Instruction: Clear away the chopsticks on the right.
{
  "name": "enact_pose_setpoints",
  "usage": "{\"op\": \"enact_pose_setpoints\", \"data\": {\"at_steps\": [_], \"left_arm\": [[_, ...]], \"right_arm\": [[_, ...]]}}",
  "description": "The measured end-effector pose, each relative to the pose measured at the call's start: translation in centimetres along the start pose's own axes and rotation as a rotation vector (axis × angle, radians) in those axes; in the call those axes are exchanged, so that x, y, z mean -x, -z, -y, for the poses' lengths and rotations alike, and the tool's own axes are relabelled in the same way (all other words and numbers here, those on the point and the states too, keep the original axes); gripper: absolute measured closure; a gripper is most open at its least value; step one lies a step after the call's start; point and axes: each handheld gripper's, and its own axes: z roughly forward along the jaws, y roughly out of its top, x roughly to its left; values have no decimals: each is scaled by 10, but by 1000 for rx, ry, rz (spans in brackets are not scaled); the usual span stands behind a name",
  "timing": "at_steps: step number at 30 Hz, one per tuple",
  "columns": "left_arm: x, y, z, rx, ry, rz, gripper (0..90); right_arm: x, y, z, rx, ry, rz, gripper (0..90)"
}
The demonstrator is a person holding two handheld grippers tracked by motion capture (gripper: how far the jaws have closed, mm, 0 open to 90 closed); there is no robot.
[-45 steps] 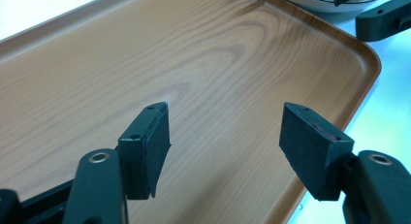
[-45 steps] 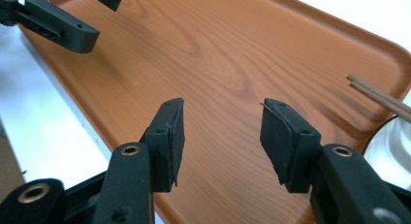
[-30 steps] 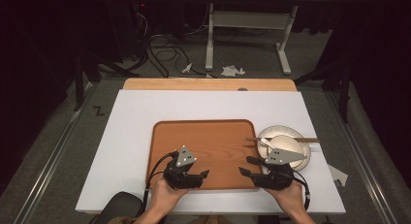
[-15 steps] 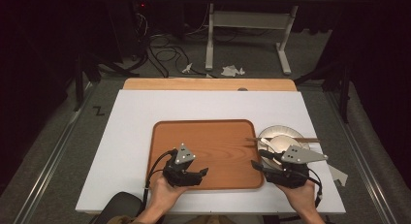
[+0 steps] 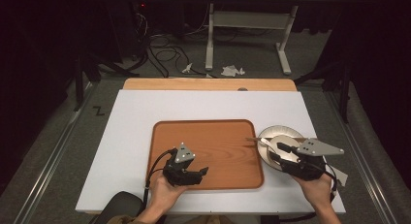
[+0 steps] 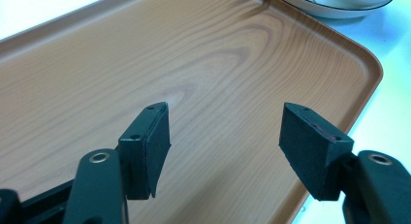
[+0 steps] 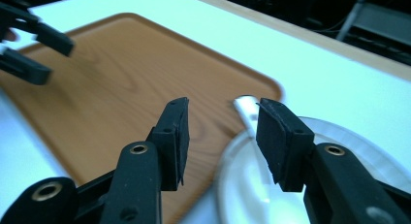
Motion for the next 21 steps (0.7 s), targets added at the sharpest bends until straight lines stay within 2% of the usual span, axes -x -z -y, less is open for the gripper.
{"op": "enact_pose_setpoints", "data": {"at_steps": [1, 2, 4, 5, 10, 12, 15, 17, 20, 21], "left_arm": [[-1, 0, 0, 0, 2, 1, 353], [-1, 1, 0, 1, -1, -3, 353], [-2, 2, -1, 6, 3, -5, 354], [-4, 3, -2, 12, 10, -7, 353], [-6, 4, -2, 11, 14, -15, 354], [-7, 5, -3, 22, 20, -18, 354], [-9, 5, -2, 16, 20, -24, 353], [-10, 5, -2, 11, 25, -25, 353], [-6, 3, -2, 7, 23, -17, 353], [-5, 2, -2, 6, 16, -19, 352]], "right_arm": [[6, 1, 0, 8, -1, 10, 563], [17, 4, 0, 9, -35, 18, 572], [21, 5, 1, 4, -42, 27, 576], [28, 7, 2, -4, -53, 50, 588], [51, 14, 6, -19, -96, 97, 638], [64, 15, 8, -47, -117, 113, 640], [87, 13, 11, -126, -148, 189, 643], [100, 12, 14, -155, -183, 207, 650], [107, 8, 15, -178, -194, 225, 658], [110, 4, 16, -211, -180, 236, 662]]}}
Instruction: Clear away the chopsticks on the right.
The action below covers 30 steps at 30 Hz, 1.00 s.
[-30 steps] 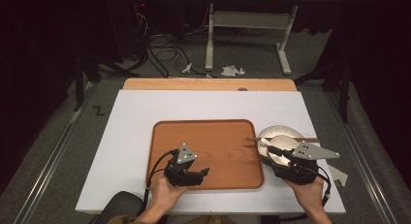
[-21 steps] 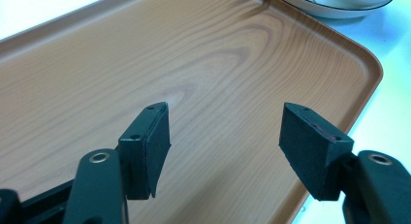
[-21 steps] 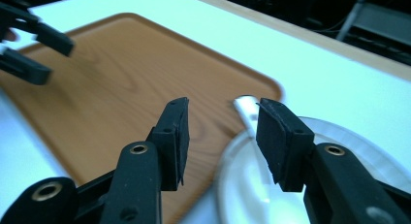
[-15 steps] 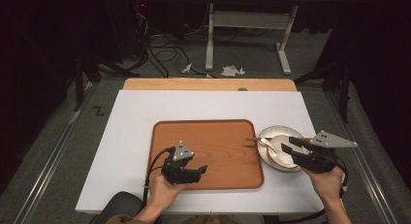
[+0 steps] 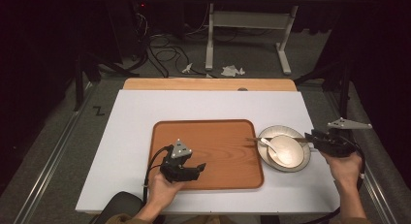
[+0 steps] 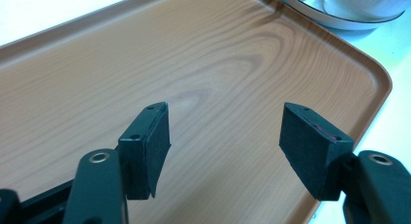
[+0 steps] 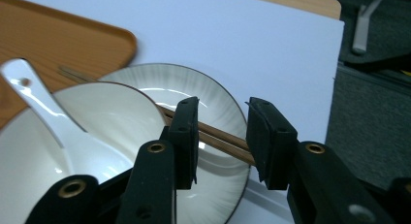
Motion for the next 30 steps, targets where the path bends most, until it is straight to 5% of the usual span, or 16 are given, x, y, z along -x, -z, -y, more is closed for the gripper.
{"op": "enact_pose_setpoints", "data": {"at_steps": [11, 30], "left_arm": [[3, -6, 4, -29, -5, 1, 352], [2, -8, 7, -42, 4, -12, 351]], "right_arm": [[5, -38, -3, -177, 73, 77, 686], [9, -52, -6, -181, 140, 42, 674]]}}
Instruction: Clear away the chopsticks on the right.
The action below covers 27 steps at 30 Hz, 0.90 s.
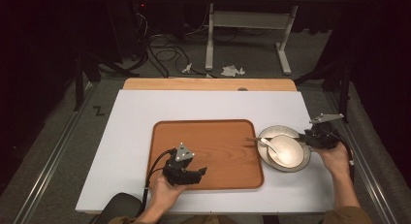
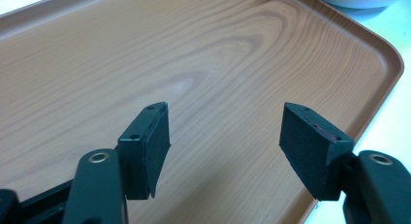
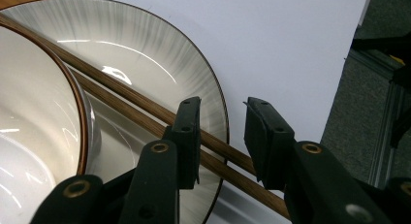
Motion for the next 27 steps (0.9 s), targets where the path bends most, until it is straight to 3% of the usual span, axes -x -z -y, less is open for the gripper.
{"op": "enact_pose_setpoints", "data": {"at_steps": [8, 14, 27], "left_arm": [[0, -3, 0, -9, 1, 1, 351], [1, -3, 1, -10, -5, 1, 351], [1, -2, 1, -9, -4, 1, 351]], "right_arm": [[3, 1, 1, -13, 5, -40, 674], [-1, -3, -1, -28, 35, -54, 676], [2, -4, -2, -46, 19, -90, 683]]}}
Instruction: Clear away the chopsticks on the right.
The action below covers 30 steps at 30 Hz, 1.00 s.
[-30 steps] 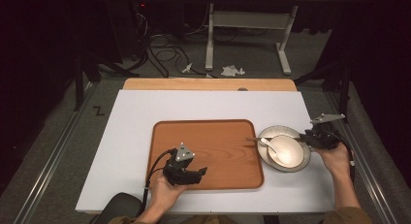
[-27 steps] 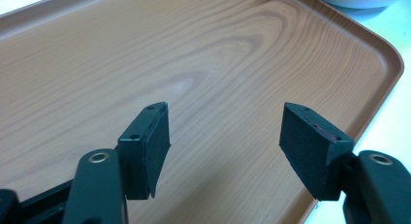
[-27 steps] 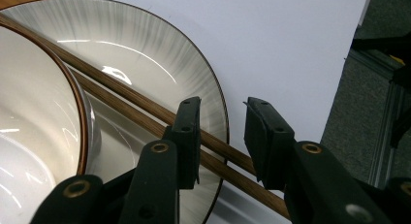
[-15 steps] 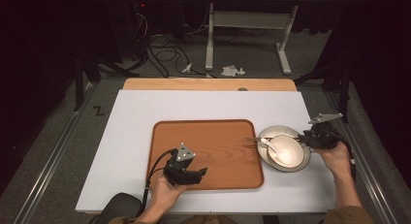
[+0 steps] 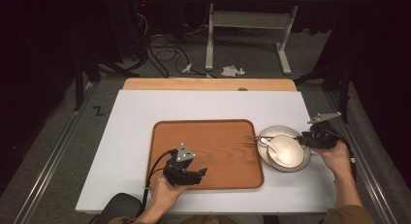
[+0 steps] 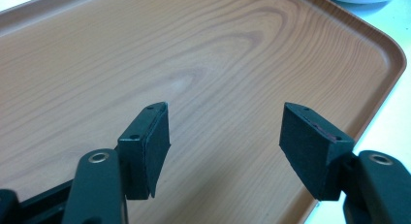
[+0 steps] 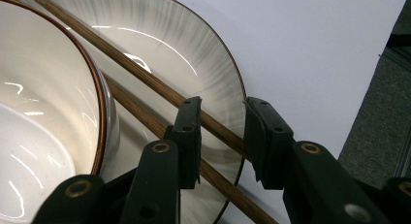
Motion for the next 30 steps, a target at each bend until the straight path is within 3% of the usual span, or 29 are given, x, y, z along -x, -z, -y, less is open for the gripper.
{"op": "enact_pose_setpoints", "data": {"at_steps": [8, 18, 30], "left_arm": [[0, 0, 0, 0, -3, -3, 351], [0, 1, 0, 2, -5, -7, 351], [1, 0, 0, -3, -6, -4, 356]], "right_arm": [[-1, -3, -2, 13, -25, 13, 706], [-3, -3, -3, 15, -22, 36, 770], [-4, -4, -4, 12, -11, 18, 782]]}}
